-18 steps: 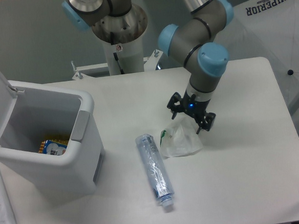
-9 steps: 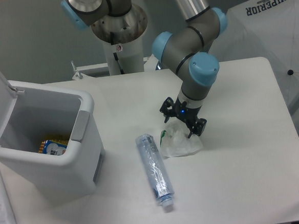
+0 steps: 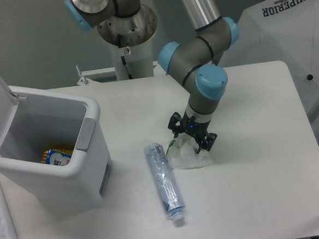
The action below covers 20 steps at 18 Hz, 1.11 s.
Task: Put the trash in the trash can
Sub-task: 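Lower the gripper onto the plastic bag and close on it, then lift the plastic bag and carry it toward the trash bin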
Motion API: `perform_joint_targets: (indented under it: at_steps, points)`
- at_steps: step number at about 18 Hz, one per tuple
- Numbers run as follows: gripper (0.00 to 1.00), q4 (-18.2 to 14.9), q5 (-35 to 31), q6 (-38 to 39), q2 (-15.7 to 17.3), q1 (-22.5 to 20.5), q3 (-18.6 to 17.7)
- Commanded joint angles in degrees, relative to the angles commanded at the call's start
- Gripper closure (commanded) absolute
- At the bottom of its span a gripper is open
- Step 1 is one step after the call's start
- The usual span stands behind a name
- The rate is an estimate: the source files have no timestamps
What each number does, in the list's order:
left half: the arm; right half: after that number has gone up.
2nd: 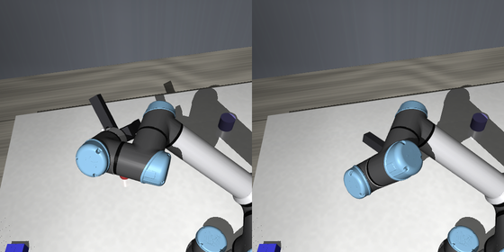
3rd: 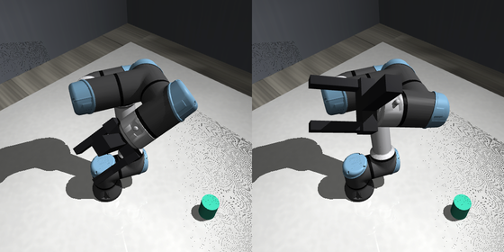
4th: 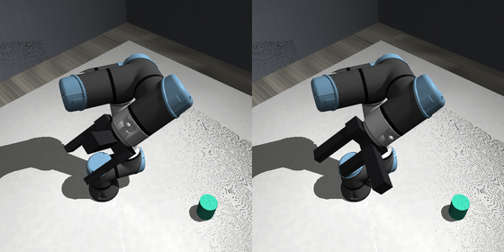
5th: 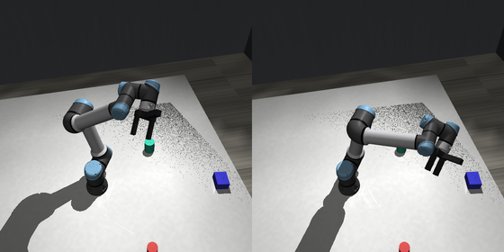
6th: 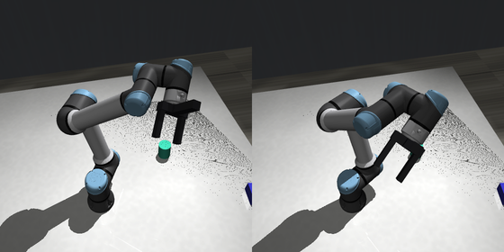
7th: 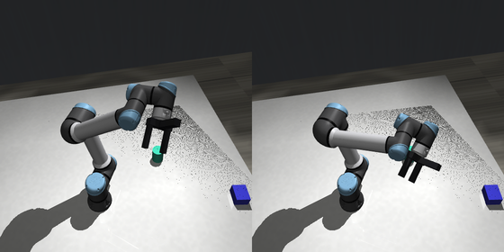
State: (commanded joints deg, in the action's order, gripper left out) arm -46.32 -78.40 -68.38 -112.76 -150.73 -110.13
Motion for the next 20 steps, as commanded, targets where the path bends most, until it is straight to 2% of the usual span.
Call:
perform_joint_targets:
  at_steps: [1,2,13,20]
  points:
    - [0.93,0.0,0.0,0.0,0.0,0.0,0.26]
    - [1.0,0.0,0.09,0.0,-0.09,0.0,0.53]
    - [1.0,-0.26,0.53,0.18,0.17,0.0,3.69]
    - [1.0,-0.79,2.27,2.01,0.44,-0.7,9.31]
